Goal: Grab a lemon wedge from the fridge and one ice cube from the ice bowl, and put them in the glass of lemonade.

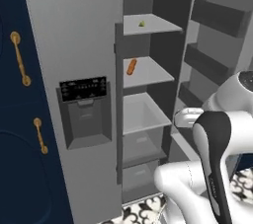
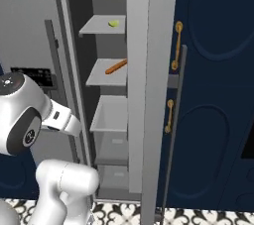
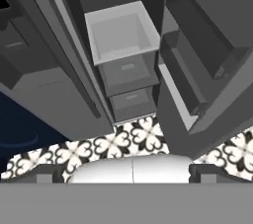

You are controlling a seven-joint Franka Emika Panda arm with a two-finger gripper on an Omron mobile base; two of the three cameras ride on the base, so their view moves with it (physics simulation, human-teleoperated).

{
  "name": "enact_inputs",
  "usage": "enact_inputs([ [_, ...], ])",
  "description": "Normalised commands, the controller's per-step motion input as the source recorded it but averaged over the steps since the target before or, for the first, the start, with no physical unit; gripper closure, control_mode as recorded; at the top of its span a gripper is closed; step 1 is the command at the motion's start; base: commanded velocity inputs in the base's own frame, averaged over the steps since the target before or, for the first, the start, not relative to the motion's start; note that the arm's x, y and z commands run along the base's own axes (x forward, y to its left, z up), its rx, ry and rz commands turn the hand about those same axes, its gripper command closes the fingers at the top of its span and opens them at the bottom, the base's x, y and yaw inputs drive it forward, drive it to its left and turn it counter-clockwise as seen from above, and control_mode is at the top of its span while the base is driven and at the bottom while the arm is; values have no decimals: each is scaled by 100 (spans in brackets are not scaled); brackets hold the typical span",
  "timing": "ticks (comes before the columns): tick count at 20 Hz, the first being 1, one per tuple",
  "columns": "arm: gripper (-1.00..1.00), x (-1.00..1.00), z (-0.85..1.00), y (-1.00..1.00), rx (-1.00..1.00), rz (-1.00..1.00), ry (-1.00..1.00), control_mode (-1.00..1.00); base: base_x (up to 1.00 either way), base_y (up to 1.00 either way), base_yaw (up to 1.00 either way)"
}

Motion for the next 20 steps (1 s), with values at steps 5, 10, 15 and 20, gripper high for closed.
enact_inputs([
  [5, -100, 0, 0, 0, 0, 0, 0, 100, 56, -17, -3],
  [10, -100, 0, 0, 0, 0, 0, 0, 100, 62, -26, -2],
  [15, -100, 0, 0, 0, 0, 0, 0, 100, 52, -41, -1],
  [20, -100, 0, 0, 0, 0, 0, 0, 100, 61, -5, 0],
])
